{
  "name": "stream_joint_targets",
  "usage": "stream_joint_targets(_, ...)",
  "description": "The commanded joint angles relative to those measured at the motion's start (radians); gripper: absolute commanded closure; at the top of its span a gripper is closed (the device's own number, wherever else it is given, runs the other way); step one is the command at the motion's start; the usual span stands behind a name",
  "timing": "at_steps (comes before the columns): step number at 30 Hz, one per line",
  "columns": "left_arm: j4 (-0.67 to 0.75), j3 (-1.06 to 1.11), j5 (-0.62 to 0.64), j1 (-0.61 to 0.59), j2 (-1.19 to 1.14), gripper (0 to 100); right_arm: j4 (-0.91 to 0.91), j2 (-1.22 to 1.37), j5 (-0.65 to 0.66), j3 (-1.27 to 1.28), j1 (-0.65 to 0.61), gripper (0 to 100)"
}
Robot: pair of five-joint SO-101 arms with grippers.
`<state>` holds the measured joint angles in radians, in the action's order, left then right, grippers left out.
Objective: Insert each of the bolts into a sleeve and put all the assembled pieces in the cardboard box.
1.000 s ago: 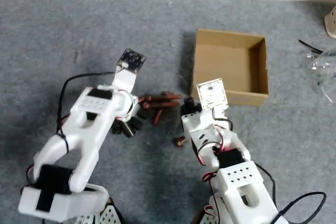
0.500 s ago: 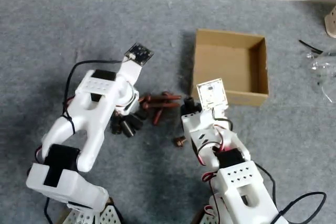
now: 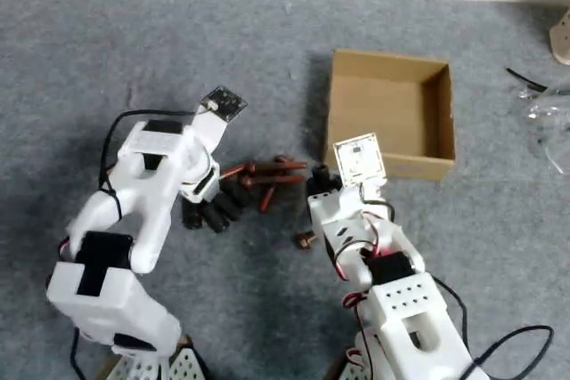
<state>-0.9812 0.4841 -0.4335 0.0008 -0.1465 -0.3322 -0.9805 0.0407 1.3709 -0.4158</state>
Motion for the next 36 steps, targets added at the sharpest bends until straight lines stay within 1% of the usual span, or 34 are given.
stream_joint_targets(1,-0.014,-0.016,-0.008,0.01,0.002,83,0.033,-0.027,0.009,-0.007,0.024,99.4)
stream_joint_targets(18,-0.012,-0.008,-0.011,0.019,0.012,82,0.033,-0.027,0.009,-0.007,0.024,99.4)
stream_joint_targets(22,-0.009,-0.018,-0.014,0.044,0.01,82,0.033,-0.027,0.009,-0.007,0.022,99.4)
stream_joint_targets(28,0.069,-0.059,-0.017,0.044,0.004,82,0.035,-0.027,0.009,-0.005,0.022,99.4)
stream_joint_targets(36,0.077,-0.035,-0.23,0.071,-0.01,82,0.035,-0.027,0.009,-0.005,0.019,99.4)
